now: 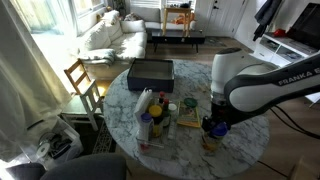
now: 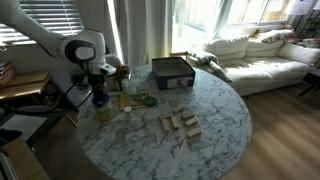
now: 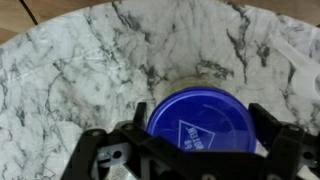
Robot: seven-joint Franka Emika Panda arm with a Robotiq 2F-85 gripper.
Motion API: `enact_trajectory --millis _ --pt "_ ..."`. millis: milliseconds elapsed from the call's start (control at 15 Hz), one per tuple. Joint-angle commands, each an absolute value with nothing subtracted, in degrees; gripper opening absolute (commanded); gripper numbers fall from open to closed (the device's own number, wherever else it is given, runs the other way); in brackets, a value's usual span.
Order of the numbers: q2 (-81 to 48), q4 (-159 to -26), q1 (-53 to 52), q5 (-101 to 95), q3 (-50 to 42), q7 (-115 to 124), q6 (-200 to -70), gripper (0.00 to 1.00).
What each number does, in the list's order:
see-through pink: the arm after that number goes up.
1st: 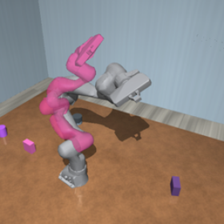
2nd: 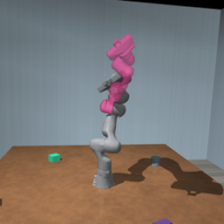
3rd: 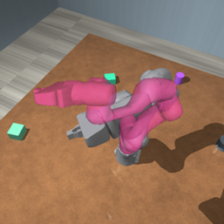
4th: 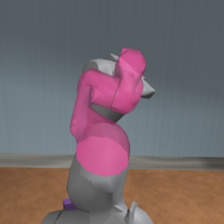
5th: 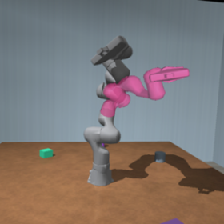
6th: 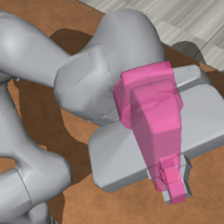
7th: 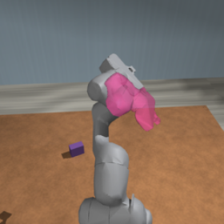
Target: Remove the small white container from the clear container and place it on the table, unstack the two tins on the left and put the top tin in the clear container then remove the blue lid from the tin in the container
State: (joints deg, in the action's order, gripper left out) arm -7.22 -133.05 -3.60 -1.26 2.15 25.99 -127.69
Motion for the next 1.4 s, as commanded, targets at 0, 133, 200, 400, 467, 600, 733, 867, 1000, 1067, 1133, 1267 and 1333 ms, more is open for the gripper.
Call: enact_trajectory --millis 0,133,200,400,467,600,733,867,1000,1067,1133,1267,1333 --pt "-8.46 -133.85 -3.5 -0.98 1.33 26.26 -131.64 1.0" --pt "-8.71 -133.99 -3.52 -0.81 1.16 26.1 -132.73 1.0" --pt "-8.75 -134.06 -3.52 -0.71 1.1 25.93 -133.06 1.0" --pt "-8.82 -134.18 -3.57 -1.14 0.95 25.91 -133.11 1.0" --pt "-8.86 -134.1 -3.57 -1.12 0.96 25.78 -132.81 1.0" --pt "-9.11 -134.05 -3.65 -1.19 0.95 26.28 -133.01 1.0" --pt "-9.45 -134.15 -3.64 -0.72 1.0 26.21 -133.23 1.0" --pt "-9.83 -134.23 -3.62 -0.42 1.05 25.84 -133.57 1.0" --pt "-9.98 -134.28 -3.58 -0.01 1.04 25.7 -133.91 0.74" --pt "-9.7 -134.3 -3.54 0.25 1.04 25.52 -134.0 0.73" --pt "-9.39 -134.26 -3.54 0.14 0.99 25.56 -133.88 0.73" --pt "-8.4 -134.05 -3.47 0.03 0.94 25.05 -133.11 0.73" --pt "-7.85 -133.88 -3.44 0.03 0.95 24.73 -132.54 0.73"
